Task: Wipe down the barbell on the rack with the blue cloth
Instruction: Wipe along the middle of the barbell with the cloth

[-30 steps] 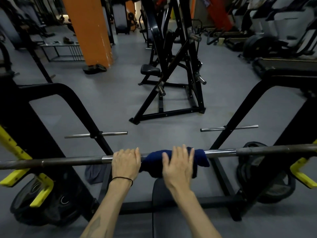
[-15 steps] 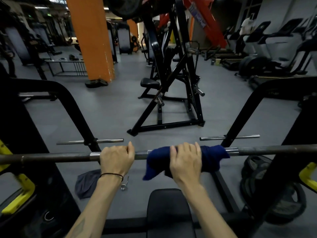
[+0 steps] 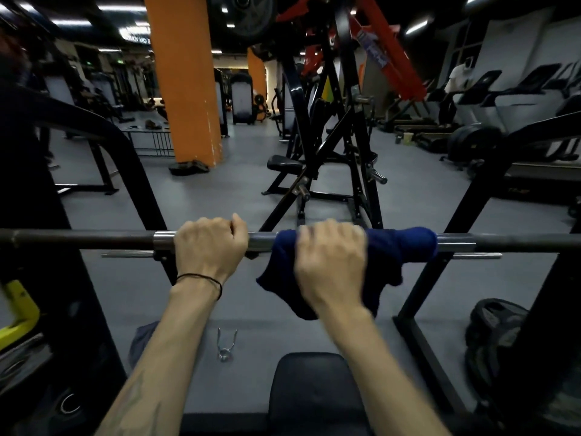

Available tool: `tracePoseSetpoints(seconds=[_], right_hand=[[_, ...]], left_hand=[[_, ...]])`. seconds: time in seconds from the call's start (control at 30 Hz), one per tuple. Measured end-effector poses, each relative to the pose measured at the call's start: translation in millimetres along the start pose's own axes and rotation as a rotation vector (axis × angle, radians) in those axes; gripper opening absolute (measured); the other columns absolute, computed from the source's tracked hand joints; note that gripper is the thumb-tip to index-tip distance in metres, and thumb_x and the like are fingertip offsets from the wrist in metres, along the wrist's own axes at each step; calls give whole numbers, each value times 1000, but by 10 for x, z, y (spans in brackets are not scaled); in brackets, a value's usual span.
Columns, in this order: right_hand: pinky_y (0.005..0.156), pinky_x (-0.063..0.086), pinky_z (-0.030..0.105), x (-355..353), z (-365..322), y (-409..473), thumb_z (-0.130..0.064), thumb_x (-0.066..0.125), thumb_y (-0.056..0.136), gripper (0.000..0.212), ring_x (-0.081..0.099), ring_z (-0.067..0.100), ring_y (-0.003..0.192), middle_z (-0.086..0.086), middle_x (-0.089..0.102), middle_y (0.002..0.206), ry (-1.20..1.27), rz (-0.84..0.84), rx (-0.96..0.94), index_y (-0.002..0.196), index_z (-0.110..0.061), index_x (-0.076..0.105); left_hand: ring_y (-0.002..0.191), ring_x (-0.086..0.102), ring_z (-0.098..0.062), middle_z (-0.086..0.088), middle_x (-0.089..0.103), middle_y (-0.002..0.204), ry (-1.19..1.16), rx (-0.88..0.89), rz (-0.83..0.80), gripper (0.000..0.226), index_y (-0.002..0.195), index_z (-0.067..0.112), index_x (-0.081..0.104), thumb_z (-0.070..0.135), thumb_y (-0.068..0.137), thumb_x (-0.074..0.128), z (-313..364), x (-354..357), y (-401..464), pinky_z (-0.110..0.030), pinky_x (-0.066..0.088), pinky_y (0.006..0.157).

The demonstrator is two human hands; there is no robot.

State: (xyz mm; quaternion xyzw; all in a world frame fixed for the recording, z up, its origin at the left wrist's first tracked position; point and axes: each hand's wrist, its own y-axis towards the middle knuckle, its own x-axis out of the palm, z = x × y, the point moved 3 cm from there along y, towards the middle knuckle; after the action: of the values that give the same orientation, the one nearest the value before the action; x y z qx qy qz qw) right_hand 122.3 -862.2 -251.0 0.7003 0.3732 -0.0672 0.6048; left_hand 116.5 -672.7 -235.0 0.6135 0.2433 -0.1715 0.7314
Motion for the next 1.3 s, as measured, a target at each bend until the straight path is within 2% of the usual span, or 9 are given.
tracePoseSetpoints(seconds=[0.2,0.4,0.6,0.7,0.83,0.97,1.1,1.2,1.3], right_hand=[[95,39,43,193,-280,-115,-37,42,102,36,57,29,93,6,64,96,113,1,-244,107,-13,67],[103,35,44,-157,649,-98,-35,36,103,36,55,30,98,6,62,97,4,92,-10,100,-14,65],[122,22,43,214,-384,-237,-42,32,106,48,52,26,124,3,63,128,206,-26,-222,133,-15,61],[123,24,42,145,-20,-209,-42,35,105,53,49,26,135,5,58,142,125,-74,-331,147,-14,52],[126,18,43,-87,718,-195,-41,32,105,55,44,27,142,8,57,145,64,53,-108,147,-12,52],[128,4,46,7,357,-203,-48,25,106,62,29,26,152,7,50,151,185,134,140,148,-9,49],[128,5,42,144,-145,-343,-50,23,108,63,20,19,155,3,38,162,182,-22,-221,156,-12,39],[128,11,39,67,364,-265,-48,26,109,60,24,18,154,4,37,163,76,-4,-313,157,-15,39],[128,10,43,-86,950,-240,-44,27,108,59,23,19,155,5,39,161,50,105,-79,155,-12,41]], left_hand=[[44,34,-24,-11,44,45,7,0,29,58,48,4,59,33,92,35,-27,44,-29,-29,26,51],[42,26,-21,-7,40,41,-35,13,181,55,42,8,45,26,94,39,-1,-20,-112,-30,27,54],[67,50,-26,-4,54,68,-90,126,204,27,73,16,53,18,98,43,332,33,-308,-42,42,74],[88,60,-29,-8,68,92,-128,178,226,38,97,9,69,23,104,34,252,52,-371,-45,43,96],[125,56,-33,-13,63,130,-129,176,156,49,132,5,62,32,105,30,269,65,-411,-49,28,119],[143,40,-33,-12,50,150,-112,76,89,58,145,5,50,41,105,28,493,79,-397,-51,17,124],[148,34,-31,-11,43,156,-60,139,51,58,149,9,45,40,108,19,495,108,-407,-51,19,123],[149,32,-29,-10,41,158,-99,194,65,55,150,10,45,37,107,23,384,89,-408,-47,19,124],[151,28,-28,-9,39,159,-105,213,90,53,150,10,45,34,107,26,393,87,-412,-47,18,124]])
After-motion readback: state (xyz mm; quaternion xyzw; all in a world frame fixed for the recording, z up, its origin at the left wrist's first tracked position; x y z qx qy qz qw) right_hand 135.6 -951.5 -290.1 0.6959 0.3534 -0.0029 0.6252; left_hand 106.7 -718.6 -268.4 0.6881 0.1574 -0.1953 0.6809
